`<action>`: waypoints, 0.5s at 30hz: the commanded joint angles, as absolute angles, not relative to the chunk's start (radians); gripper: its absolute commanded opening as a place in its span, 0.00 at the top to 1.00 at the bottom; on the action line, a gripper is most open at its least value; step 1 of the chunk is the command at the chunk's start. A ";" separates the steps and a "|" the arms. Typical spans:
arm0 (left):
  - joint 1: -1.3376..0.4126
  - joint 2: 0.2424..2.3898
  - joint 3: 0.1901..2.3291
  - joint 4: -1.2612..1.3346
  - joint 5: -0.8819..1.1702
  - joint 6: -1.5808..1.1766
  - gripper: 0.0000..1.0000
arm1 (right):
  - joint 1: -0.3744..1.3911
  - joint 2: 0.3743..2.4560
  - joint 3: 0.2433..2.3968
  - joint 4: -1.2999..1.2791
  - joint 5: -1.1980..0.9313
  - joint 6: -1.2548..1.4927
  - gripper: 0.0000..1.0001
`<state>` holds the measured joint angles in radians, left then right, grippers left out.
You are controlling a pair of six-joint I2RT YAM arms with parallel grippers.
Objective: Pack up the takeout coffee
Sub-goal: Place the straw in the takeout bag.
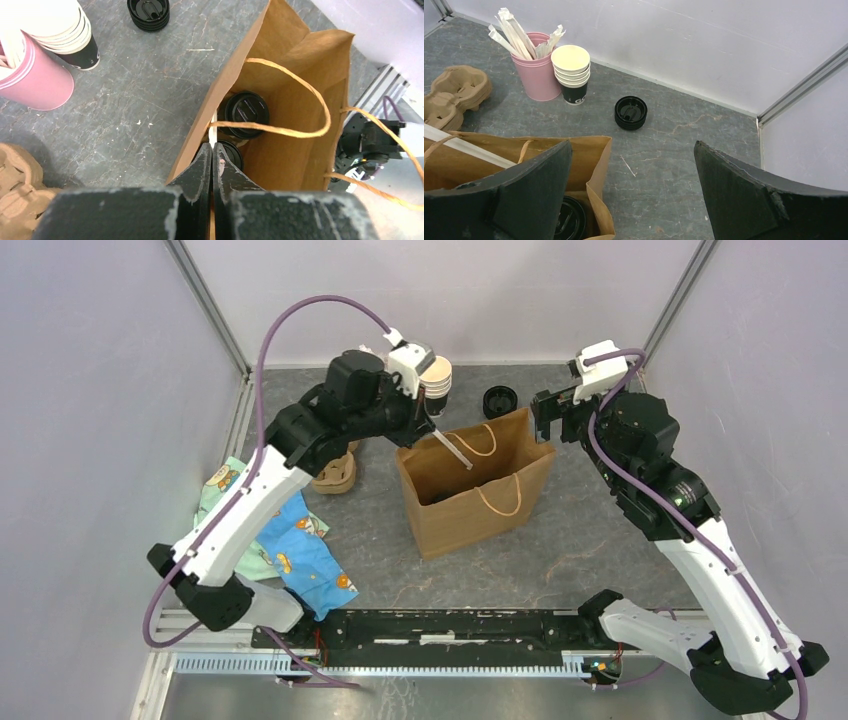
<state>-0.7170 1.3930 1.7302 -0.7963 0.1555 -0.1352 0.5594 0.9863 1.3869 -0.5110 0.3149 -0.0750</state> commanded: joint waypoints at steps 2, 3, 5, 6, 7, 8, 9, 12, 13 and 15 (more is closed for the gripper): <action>-0.771 1.459 1.738 -0.759 0.086 -0.058 0.98 | 0.564 0.971 1.380 -0.501 0.322 -0.066 0.02; -0.781 1.471 1.744 -0.769 0.076 -0.056 0.98 | 0.563 0.971 1.379 -0.501 0.321 -0.066 0.02; -0.788 1.487 1.754 -0.778 0.087 -0.058 0.82 | 0.562 0.970 1.377 -0.502 0.321 -0.067 0.02; -0.788 1.484 1.757 -0.773 0.098 -0.060 0.69 | 0.562 0.968 1.373 -0.501 0.321 -0.067 0.02; -0.789 1.479 1.758 -0.767 0.106 -0.060 0.58 | 0.563 0.967 1.371 -0.500 0.320 -0.067 0.02; -0.789 1.470 1.759 -0.755 0.107 -0.060 0.49 | 0.563 0.967 1.370 -0.501 0.320 -0.069 0.02; -0.788 1.460 1.758 -0.746 0.097 -0.056 0.41 | 0.562 0.965 1.370 -0.501 0.318 -0.070 0.02; -0.785 1.445 1.775 -0.746 0.047 -0.039 0.34 | 0.562 0.963 1.371 -0.500 0.319 -0.080 0.02; -0.779 1.444 1.782 -0.748 0.037 -0.040 0.34 | 0.562 0.963 1.373 -0.500 0.320 -0.085 0.02; -0.761 1.431 1.779 -0.725 0.039 -0.050 0.34 | 0.563 0.958 1.373 -0.500 0.325 -0.095 0.02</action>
